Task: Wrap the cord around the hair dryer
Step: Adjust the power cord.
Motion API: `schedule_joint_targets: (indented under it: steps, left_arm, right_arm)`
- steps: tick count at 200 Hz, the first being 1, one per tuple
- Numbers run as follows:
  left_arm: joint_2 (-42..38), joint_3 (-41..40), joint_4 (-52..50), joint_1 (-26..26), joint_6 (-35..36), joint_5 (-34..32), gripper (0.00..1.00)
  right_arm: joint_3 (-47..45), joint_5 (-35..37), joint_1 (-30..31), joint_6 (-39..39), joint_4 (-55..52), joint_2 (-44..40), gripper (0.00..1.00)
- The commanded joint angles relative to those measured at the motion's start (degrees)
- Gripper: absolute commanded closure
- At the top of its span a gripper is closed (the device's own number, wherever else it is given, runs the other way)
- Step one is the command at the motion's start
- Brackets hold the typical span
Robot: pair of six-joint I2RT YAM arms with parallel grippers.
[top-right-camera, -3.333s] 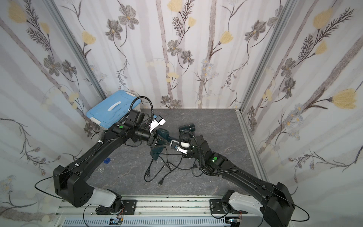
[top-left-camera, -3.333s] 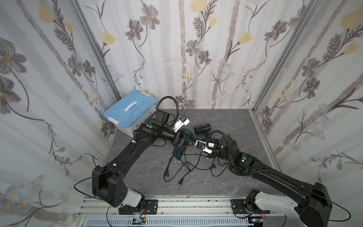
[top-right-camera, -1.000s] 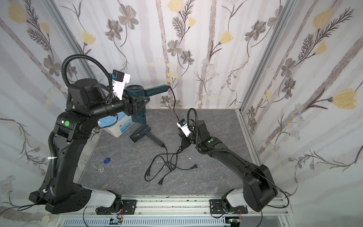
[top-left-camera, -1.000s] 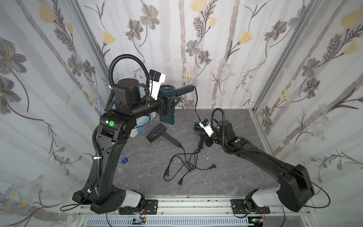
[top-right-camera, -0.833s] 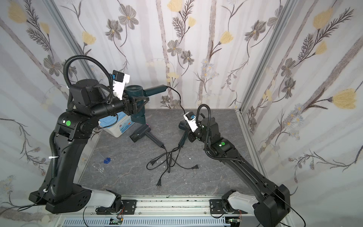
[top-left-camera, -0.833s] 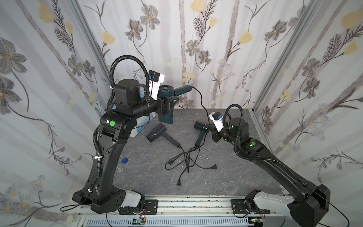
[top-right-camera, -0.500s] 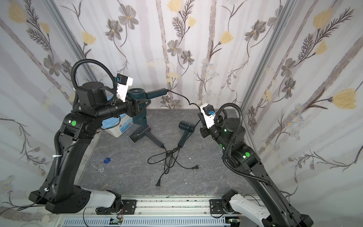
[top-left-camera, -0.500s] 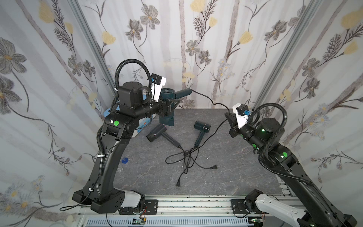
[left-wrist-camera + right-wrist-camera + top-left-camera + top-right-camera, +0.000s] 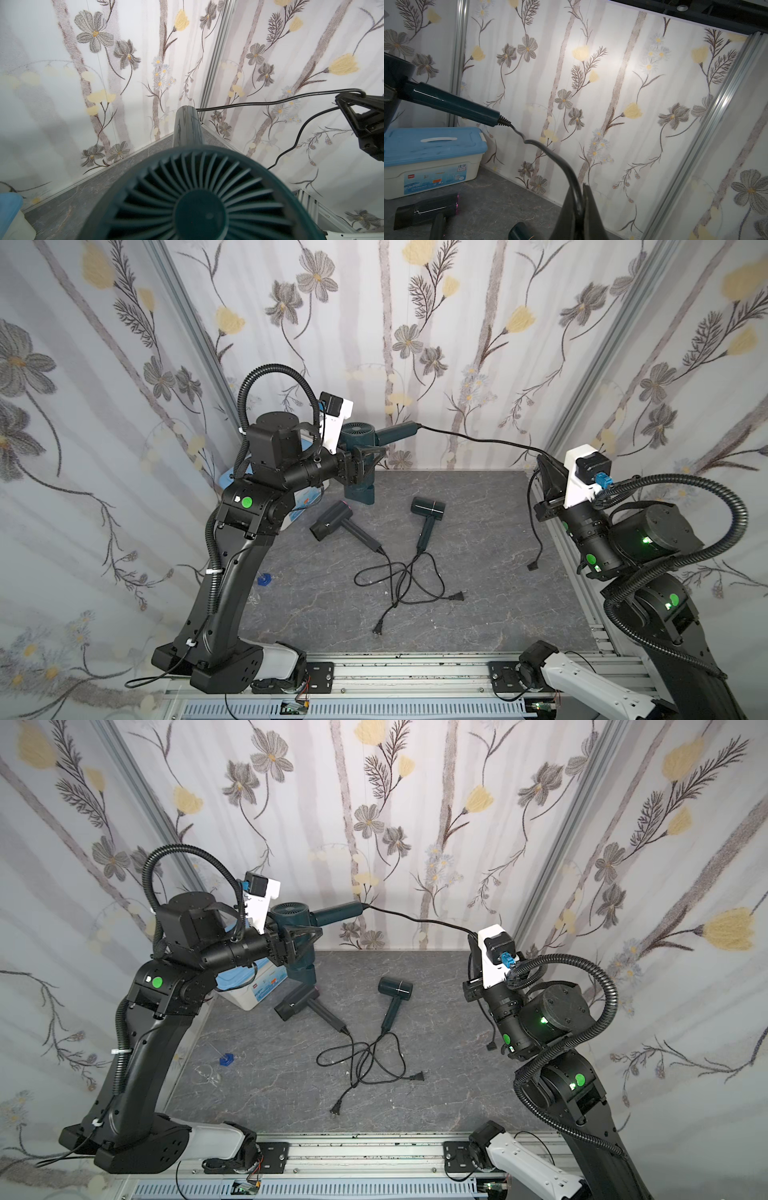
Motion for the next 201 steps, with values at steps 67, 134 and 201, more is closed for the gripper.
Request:
schedule_joint_targets:
  steps: [67,134,201]
  left_arm:
    - [-6.11,-11.7,12.53,0.36,-2.94,-4.41,1.0]
    - [-9.24,-13.75,15.64,0.35,-2.34,1.26,1.0]
    - [-10.08,-12.41,13.16,0.35,0.13,-0.25,1.0]
  right_arm:
    - [-23.34,0.67,-1.44,10.81,-1.91,6.02,1.0]
    - [-31.56,-13.35,-4.85,14.54,5.43,13.1,0.63]
    - [-34.35,-25.65,-6.9,14.59,9.89,20.99,0.22]
